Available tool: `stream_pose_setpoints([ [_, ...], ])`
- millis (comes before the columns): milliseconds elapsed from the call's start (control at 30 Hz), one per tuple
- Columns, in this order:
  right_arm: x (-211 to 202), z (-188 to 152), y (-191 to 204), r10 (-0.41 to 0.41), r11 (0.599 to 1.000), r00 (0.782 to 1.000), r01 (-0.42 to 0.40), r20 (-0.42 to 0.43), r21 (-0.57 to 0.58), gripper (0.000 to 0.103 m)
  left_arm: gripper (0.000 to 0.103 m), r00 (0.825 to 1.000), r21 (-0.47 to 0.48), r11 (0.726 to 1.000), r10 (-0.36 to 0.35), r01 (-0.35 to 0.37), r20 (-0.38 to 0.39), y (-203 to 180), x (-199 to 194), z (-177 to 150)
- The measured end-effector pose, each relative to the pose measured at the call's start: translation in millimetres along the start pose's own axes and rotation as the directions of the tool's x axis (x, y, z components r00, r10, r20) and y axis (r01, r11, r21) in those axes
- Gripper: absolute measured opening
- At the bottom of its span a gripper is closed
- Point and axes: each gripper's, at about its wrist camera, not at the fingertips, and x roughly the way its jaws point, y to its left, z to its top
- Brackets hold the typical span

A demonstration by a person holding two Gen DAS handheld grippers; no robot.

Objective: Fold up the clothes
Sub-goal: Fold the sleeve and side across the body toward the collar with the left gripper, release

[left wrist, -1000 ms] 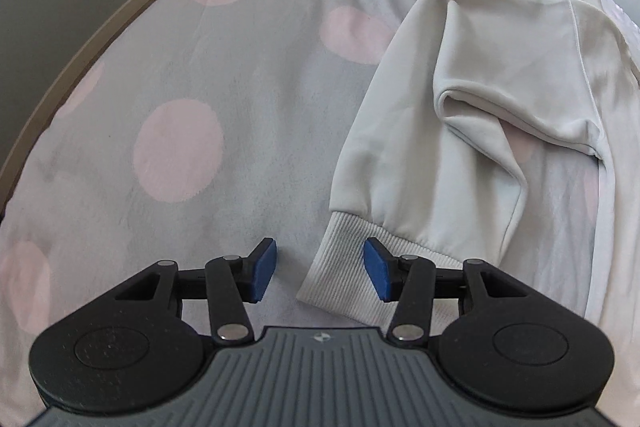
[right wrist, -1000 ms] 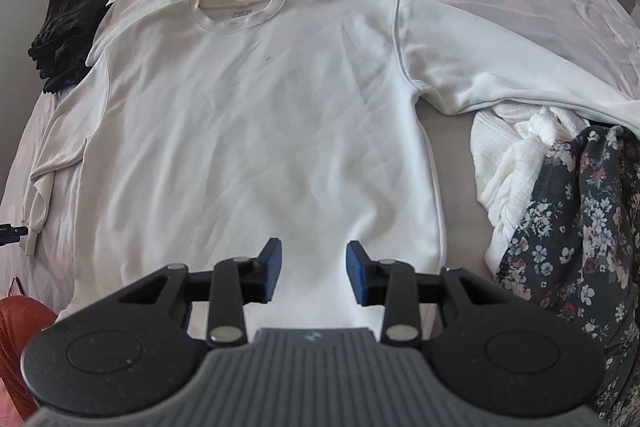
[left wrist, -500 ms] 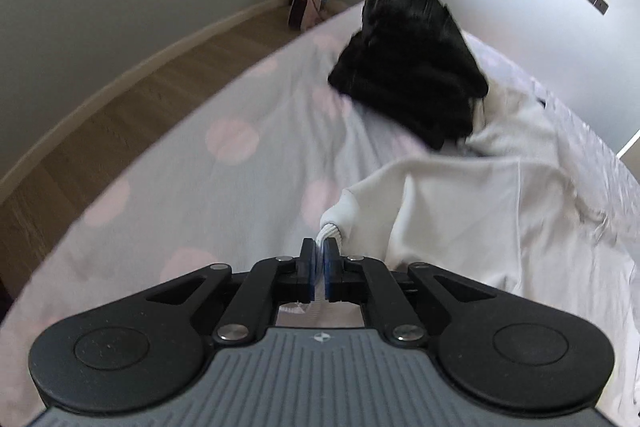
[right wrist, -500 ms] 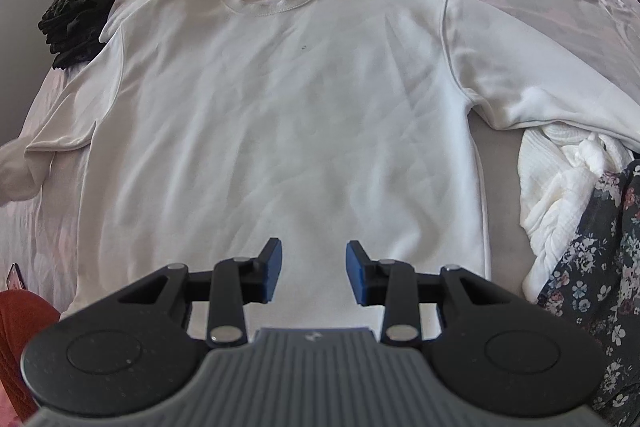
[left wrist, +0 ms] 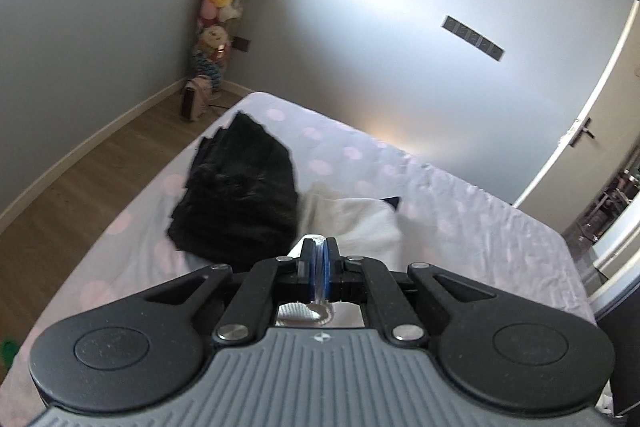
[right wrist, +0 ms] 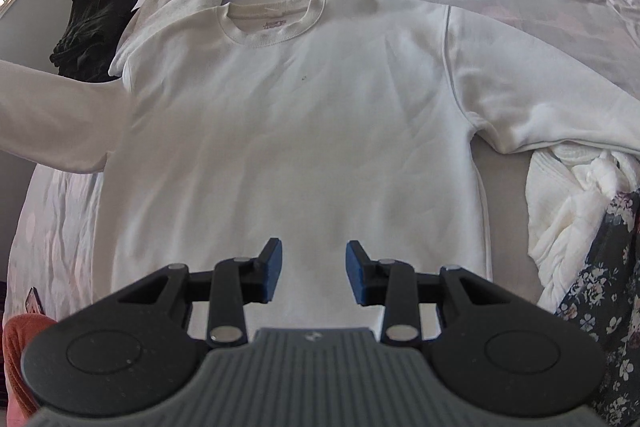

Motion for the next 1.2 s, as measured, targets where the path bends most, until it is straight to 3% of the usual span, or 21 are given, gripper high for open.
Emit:
stream_pose_setpoints([
  [133, 2, 10, -12, 0.025, 1.0, 0.999, -0.025, 0.024, 0.017, 0.039, 0.004, 0.991, 0.069, 0.99, -0.124, 0.127, -0.042, -83, 22, 3],
  [267, 7, 16, -27, 0.047, 0.998, 0.998, -0.048, 0.039, 0.032, 0.039, 0.004, 0.972, 0.127, 0.966, -0.213, 0.225, -0.102, -160, 66, -10],
  [500, 25, 21, -53, 0.077, 0.995, 0.996, -0.079, 0.035, 0.056, 0.039, 0.004, 0.925, 0.169, 0.935, -0.257, 0.311, -0.279, -240, 174, -67],
  [767, 66, 35, -83, 0.064, 0.993, 0.998, -0.064, 0.001, 0.098, 0.039, 0.004, 0.852, 0.139, 0.934, -0.229, 0.328, -0.472, -272, 311, -148],
  [1000, 107, 56, -93, 0.048, 0.993, 0.999, -0.046, -0.017, 0.105, 0.039, 0.008, 0.796, 0.152, 0.911, -0.242, 0.383, -0.555, -292, 372, -193],
  [1033, 112, 61, -92, 0.046, 0.994, 0.999, -0.044, -0.014, 0.098, 0.039, 0.01, 0.796, 0.161, 0.907, -0.244, 0.39, -0.554, -293, 375, -197],
  [1100, 121, 70, -89, 0.045, 0.995, 0.999, -0.044, -0.004, 0.084, 0.039, 0.027, 0.799, 0.179, 0.9, -0.244, 0.398, -0.55, -293, 377, -202],
  [1200, 131, 85, -82, 0.062, 0.995, 0.998, -0.064, 0.025, 0.073, 0.039, 0.032, 0.814, 0.213, 0.896, -0.227, 0.389, -0.535, -285, 373, -205],
])
